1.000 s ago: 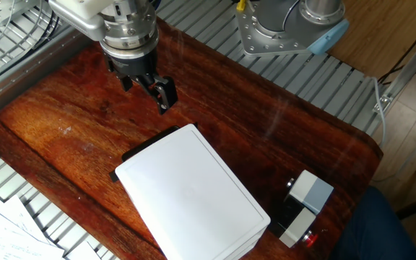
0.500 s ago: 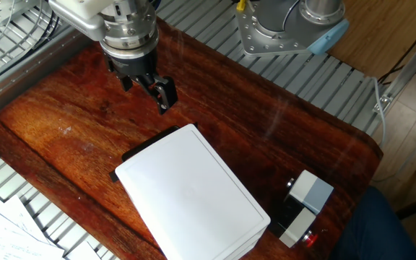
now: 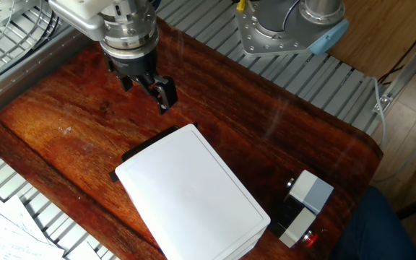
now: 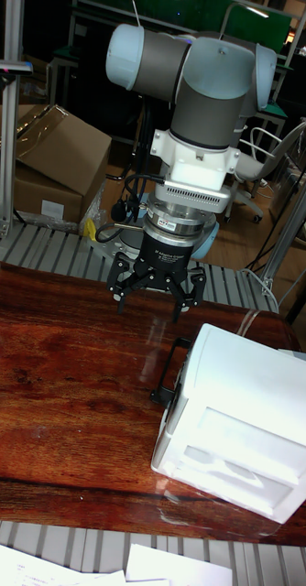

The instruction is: Take something out of a drawer

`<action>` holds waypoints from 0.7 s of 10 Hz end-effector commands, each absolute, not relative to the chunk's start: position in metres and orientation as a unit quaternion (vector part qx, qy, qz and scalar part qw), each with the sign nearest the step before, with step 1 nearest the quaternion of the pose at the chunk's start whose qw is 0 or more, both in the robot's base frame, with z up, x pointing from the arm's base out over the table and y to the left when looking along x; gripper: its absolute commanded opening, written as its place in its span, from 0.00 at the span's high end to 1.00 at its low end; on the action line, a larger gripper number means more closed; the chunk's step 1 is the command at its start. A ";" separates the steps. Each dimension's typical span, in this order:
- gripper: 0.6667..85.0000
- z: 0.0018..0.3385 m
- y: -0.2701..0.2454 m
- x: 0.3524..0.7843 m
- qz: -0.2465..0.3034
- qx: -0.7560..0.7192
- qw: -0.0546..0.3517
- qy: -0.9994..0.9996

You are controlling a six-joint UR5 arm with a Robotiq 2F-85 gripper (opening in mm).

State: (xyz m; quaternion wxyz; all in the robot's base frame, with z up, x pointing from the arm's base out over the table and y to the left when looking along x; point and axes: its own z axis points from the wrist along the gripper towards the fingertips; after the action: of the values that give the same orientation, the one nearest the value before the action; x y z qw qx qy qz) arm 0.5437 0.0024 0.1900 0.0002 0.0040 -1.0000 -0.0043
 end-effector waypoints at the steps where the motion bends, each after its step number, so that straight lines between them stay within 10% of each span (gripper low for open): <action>1: 1.00 0.193 0.000 0.507 0.007 -0.032 0.070 -0.997; 7: 1.00 0.192 -0.002 0.508 0.017 -0.030 0.070 -0.997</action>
State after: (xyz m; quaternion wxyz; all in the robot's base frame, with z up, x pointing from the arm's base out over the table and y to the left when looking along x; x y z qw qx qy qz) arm 0.5127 -0.0023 0.1905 0.0602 -0.0270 -0.9977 0.0165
